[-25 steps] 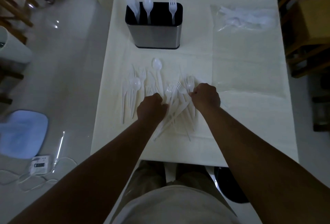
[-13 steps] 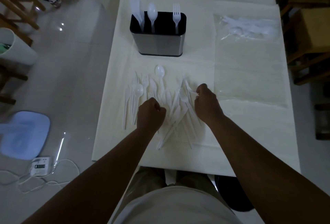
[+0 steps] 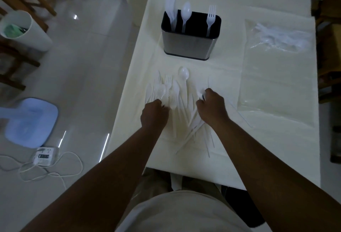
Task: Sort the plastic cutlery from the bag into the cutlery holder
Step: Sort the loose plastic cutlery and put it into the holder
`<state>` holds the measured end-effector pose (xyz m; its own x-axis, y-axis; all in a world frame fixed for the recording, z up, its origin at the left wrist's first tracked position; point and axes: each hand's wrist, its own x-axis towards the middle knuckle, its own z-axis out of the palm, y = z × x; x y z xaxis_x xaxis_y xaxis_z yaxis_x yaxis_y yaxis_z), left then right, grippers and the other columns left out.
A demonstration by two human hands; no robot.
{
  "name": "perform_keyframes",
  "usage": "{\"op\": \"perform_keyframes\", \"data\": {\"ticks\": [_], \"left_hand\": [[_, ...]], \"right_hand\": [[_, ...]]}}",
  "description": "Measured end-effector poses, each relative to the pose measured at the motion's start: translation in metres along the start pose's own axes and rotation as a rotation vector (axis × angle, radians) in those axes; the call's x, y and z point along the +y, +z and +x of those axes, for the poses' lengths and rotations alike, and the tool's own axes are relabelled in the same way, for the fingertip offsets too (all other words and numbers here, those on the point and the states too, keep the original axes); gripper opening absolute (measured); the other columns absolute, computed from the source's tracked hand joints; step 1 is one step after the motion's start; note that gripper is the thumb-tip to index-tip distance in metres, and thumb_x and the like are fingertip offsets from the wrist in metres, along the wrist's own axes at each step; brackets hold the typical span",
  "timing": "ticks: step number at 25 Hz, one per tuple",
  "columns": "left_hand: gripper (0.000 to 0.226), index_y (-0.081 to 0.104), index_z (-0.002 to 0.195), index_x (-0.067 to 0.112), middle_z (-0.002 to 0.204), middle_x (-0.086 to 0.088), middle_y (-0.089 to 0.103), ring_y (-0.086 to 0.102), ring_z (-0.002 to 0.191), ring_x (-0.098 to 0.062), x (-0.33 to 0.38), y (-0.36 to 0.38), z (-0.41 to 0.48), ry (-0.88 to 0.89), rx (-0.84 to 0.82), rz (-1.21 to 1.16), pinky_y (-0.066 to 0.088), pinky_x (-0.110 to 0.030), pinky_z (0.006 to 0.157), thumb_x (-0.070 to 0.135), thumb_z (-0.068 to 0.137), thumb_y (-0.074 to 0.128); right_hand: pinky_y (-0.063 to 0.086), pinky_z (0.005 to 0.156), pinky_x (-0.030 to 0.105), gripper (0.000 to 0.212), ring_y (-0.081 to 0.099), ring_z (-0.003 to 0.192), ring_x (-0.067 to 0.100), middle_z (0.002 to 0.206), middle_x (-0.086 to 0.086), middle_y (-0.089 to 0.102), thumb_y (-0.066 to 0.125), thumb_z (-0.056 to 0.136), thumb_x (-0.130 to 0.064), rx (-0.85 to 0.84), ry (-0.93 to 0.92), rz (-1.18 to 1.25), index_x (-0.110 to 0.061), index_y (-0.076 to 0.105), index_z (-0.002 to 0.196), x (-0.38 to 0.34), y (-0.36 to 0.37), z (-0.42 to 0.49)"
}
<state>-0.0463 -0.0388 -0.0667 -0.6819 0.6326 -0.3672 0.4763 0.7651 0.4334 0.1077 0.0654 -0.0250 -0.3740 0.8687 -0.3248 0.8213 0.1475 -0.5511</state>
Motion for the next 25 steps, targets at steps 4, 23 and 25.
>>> {"op": "perform_keyframes", "data": {"ticks": [4,23,25], "left_hand": [[0.020,0.050,0.062,0.018,0.069,0.000,0.059,0.065,0.069,-0.025,0.000,-0.009,0.006,-0.022,-0.037,0.008,0.054,-0.030,0.066,0.024,0.078,0.060],[0.031,0.054,0.099,0.012,0.082,-0.006,0.061,0.058,0.073,-0.024,-0.045,-0.046,0.013,-0.144,0.003,-0.552,0.051,-0.043,0.071,0.040,0.098,0.040],[0.025,0.051,0.096,0.010,0.081,-0.009,0.063,0.059,0.067,-0.023,-0.044,-0.045,0.013,-0.145,-0.024,-0.596,0.056,-0.047,0.073,0.033,0.098,0.042]], "right_hand": [[0.047,0.068,0.027,0.024,0.063,0.088,0.026,0.097,0.004,0.060,0.064,0.088,-0.017,-0.148,0.075,0.088,-0.009,0.056,0.108,-0.032,0.036,-0.019],[0.049,0.071,0.032,0.019,0.064,0.081,0.031,0.086,0.008,0.065,0.048,0.087,-0.027,-0.027,0.132,0.074,-0.010,0.057,0.085,-0.036,0.054,-0.014],[0.057,0.076,0.044,0.024,0.068,0.081,0.032,0.088,0.009,0.065,0.041,0.085,-0.029,-0.015,0.184,0.230,-0.010,0.055,0.088,-0.040,0.052,-0.010]]}}
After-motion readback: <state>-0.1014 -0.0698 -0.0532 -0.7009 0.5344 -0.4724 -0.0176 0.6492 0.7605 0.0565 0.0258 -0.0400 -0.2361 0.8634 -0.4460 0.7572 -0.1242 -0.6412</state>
